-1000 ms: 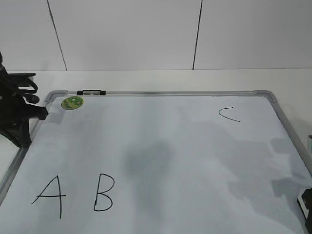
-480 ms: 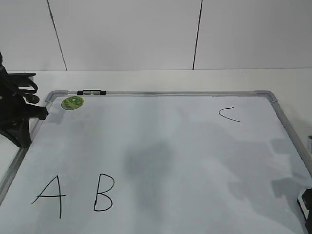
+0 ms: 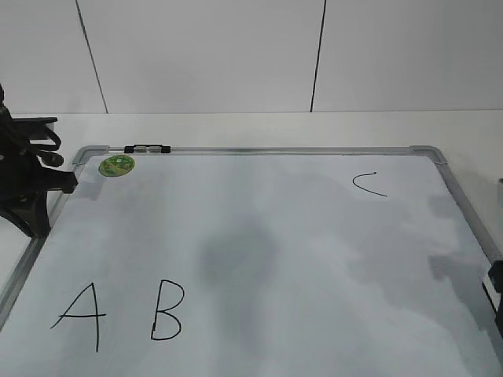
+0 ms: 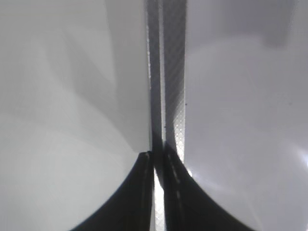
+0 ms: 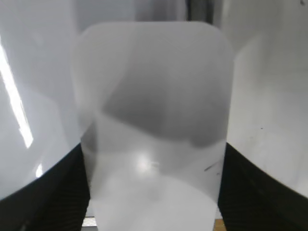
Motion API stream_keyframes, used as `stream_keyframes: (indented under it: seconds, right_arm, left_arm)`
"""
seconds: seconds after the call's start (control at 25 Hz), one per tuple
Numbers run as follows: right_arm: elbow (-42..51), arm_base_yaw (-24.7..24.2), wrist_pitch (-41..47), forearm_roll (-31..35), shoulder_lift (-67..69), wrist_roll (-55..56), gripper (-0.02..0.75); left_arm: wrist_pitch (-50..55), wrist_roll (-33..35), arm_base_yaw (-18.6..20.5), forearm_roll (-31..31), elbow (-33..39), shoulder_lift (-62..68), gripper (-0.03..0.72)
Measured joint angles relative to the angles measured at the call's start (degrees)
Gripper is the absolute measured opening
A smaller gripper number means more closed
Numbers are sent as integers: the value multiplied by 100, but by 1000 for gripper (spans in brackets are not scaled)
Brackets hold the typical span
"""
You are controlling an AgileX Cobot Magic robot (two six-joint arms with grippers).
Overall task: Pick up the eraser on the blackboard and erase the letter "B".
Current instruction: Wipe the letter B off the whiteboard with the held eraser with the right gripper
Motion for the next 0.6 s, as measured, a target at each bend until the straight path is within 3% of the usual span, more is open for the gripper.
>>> stream_keyframes:
  seconds: [0.32,0.6]
  right_arm:
    - [-737,105,478,-3,0,12,555]
    - [-1384,1312,579,32,287,528,555]
  left_arm:
    - [0,0,0,0,0,0,25]
    - [0,0,0,-10,0,0,25]
